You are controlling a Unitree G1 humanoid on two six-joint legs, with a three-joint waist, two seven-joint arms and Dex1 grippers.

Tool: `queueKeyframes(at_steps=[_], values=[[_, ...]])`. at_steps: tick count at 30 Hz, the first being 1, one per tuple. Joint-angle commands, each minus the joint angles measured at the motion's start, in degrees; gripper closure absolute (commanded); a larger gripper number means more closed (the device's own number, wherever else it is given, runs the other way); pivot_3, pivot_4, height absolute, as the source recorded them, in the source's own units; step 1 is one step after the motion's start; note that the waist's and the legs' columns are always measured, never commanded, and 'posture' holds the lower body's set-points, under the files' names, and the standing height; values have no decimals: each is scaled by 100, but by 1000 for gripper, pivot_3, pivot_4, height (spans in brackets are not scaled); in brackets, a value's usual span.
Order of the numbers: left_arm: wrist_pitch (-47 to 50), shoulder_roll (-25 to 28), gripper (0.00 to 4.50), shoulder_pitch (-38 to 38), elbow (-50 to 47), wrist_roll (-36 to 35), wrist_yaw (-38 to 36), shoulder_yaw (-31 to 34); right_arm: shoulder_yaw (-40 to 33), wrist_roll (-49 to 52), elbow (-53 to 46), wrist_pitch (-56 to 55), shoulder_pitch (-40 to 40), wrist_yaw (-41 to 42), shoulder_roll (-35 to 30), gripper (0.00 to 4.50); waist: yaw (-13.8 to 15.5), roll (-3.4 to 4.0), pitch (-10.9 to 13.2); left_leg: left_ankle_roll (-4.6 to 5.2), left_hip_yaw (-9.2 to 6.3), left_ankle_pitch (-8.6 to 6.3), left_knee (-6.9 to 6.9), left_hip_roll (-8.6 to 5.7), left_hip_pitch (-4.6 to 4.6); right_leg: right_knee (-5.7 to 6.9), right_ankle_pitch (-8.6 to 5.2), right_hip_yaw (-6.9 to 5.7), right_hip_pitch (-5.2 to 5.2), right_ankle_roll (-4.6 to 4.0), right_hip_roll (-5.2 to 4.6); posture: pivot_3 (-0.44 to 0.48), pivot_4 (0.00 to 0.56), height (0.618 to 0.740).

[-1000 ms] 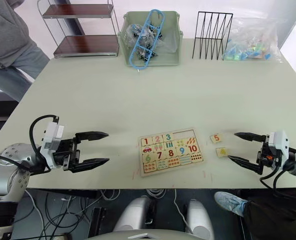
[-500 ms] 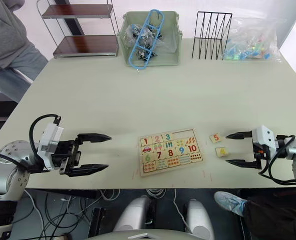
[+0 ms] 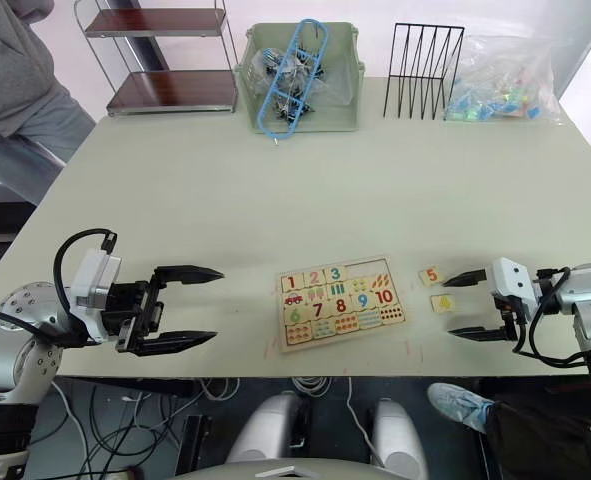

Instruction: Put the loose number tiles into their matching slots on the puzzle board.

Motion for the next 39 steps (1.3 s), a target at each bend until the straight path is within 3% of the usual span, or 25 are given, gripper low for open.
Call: queueKeyframes(at_steps=[1,3,11,18,25,30,39], values=[[-78,10,38,-31,-128,-62,17,64,99,-44,156,-254,-182,34,-122,0,-2,0,0,0,0,0,0,0,0,0,0,0,0,0,0,0,150,740],[-92,0,38,-41,-124,-50,32,45,159,-25,230,-286,-232,34,-115,0,-6,0,0,0,1,0,0,0,1,0,0,0,0,0,0,0,150,740],[-171,-25,0,-19,-137,-5,104,40,391,-39,310,-387,-289,34,-182,3588,-12,-1,-1,0,1,0,3,1,3,0,1,1,5,1,0,0,150,740],[-170,-60,0,66,-229,-36,184,48,310,119,-83,-18,-312,34,-285,3656,-30,-1,-1,0,0,0,8,1,6,2,1,1,9,1,-2,0,150,740],[-151,-127,0,155,-331,-67,325,85,10,567,-1570,1743,-396,-50,-456,3656,-54,0,0,0,-4,0,8,3,1,2,1,-1,5,0,-9,0,150,740],[-205,-169,0,268,-351,-20,431,107,99,308,-2435,2830,-612,-465,-620,3656,-73,0,0,0,-7,0,8,3,0,2,1,-2,4,0,-26,0,150,740],[-215,-248,0,495,-503,-46,713,154,619,-296,-3431,4073,-1330,-1044,-353,3656,-108,0,0,-1,-10,-1,7,3,-6,-1,0,-3,-2,-1,-30,0,150,740]])
